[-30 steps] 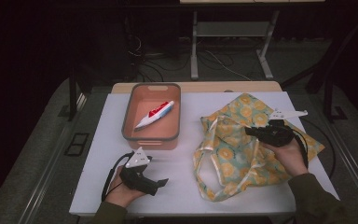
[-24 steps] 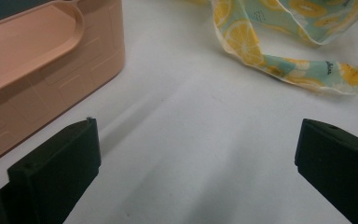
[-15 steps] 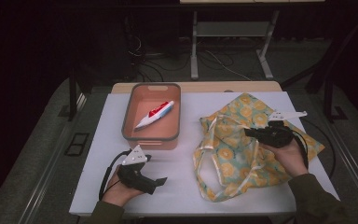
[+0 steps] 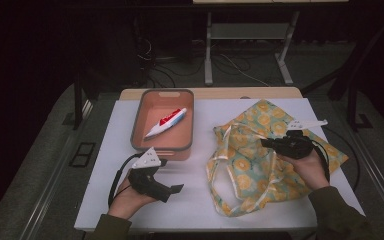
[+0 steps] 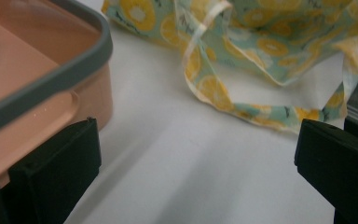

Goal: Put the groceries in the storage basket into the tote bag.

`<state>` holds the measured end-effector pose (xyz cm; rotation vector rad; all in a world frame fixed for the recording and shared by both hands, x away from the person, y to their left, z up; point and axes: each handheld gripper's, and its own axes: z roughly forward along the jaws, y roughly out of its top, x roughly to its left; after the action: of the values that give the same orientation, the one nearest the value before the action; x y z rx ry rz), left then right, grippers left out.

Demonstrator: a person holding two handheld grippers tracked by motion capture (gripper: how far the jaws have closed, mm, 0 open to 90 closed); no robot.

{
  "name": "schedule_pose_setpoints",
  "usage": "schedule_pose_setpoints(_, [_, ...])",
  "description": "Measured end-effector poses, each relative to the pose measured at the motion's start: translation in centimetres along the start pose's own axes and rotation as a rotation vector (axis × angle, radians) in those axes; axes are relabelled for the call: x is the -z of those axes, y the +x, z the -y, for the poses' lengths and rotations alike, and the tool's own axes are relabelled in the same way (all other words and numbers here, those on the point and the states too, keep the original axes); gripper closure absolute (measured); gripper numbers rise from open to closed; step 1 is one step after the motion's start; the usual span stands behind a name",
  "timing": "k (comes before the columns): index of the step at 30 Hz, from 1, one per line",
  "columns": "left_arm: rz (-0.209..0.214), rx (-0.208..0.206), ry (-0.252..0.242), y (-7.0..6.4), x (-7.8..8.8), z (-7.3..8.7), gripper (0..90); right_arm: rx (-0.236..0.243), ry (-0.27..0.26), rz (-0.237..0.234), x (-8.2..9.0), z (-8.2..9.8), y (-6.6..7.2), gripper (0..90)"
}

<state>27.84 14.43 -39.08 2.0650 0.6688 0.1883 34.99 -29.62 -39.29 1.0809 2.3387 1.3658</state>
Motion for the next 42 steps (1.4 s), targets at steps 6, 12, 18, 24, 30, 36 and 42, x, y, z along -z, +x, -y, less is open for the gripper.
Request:
schedule_pose_setpoints(6, [-0.02, 0.012, -0.037, 1.0, 0.5, -1.3, 0.5, 0.0, -0.003, -0.005, 0.0, 0.0, 0.0, 89.2])
schedule_pose_setpoints(12, [-0.048, 0.017, -0.053, 2.3, 0.9, -2.6, 0.6, 0.002, -0.002, -0.004, 0.0, 0.0, 0.0, 89.2])
schedule_pose_setpoints(18, [-0.071, 0.019, -0.061, 4.0, 0.8, -4.0, 0.6, 0.004, 0.001, -0.006, -0.1, 0.0, 0.1, 89.2])
schedule_pose_setpoints(24, [-0.104, 0.016, -0.041, 6.0, 0.0, -5.9, 2.6, 0.002, 0.003, -0.007, -0.1, 0.1, 0.0, 89.2])
schedule_pose_setpoints(30, [-0.159, 0.045, -0.036, 8.5, -0.7, -6.9, 8.5, 0.003, 0.003, -0.011, -0.1, 0.1, 0.1, 89.2])
schedule_pose_setpoints(36, [-0.202, 0.06, -0.007, 10.6, -1.7, -7.7, 13.3, 0.004, 0.002, -0.012, -0.1, 0.1, 0.2, 89.2])
schedule_pose_setpoints(42, [-0.241, 0.069, 0.031, 12.2, -3.3, -8.3, 14.8, 0.008, 0.004, -0.014, -0.2, 0.1, 0.2, 89.2])
